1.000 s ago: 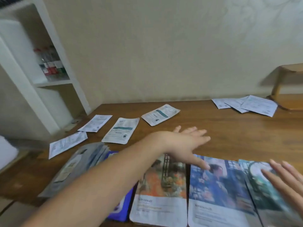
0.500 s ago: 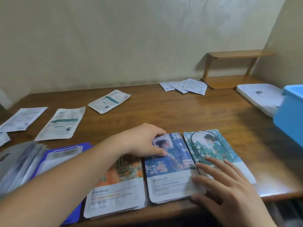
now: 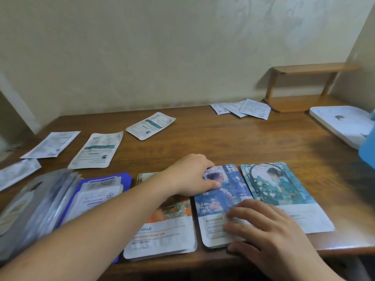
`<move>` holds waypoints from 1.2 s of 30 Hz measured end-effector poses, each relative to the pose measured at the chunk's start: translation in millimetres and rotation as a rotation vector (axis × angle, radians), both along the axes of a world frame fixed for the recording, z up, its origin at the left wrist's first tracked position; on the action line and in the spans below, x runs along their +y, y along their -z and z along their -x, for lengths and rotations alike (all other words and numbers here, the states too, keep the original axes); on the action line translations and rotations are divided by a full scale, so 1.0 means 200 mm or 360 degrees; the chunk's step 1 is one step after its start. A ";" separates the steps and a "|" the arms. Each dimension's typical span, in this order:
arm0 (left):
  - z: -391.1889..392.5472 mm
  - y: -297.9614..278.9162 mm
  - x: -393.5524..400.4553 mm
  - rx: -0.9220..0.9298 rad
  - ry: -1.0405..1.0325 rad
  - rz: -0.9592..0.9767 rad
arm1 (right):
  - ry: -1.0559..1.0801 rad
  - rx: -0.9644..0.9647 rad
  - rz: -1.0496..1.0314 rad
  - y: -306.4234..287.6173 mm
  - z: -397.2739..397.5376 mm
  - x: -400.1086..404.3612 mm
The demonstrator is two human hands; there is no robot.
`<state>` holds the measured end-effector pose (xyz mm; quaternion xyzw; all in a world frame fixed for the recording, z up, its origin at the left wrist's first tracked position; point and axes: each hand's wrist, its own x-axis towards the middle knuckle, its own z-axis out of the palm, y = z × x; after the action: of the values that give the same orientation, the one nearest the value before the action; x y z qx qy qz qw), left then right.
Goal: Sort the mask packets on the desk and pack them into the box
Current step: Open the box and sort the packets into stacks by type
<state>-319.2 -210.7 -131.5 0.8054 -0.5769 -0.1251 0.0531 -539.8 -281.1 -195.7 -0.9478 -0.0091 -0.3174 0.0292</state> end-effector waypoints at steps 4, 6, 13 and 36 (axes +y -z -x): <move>0.04 0.01 0.00 -0.0082 0.0015 -0.0074 | 0.0015 -0.0008 -0.0025 0.00 -0.01 0.02; 0.04 0.01 0.00 -0.0146 0.0011 -0.0092 | 0.0053 0.0001 -0.0024 0.00 0.00 0.03; 0.01 0.00 0.01 0.0058 0.0082 -0.0023 | 0.0626 0.0039 -0.0200 -0.01 0.18 -0.03; 0.03 0.01 -0.01 -0.0042 0.0091 -0.0040 | 0.0661 0.0131 -0.0417 0.01 0.15 0.01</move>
<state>-324.4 -213.5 -133.7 0.7908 -0.5986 -0.1233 0.0319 -570.4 -278.7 -197.2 -0.9296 0.2285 -0.2761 0.0864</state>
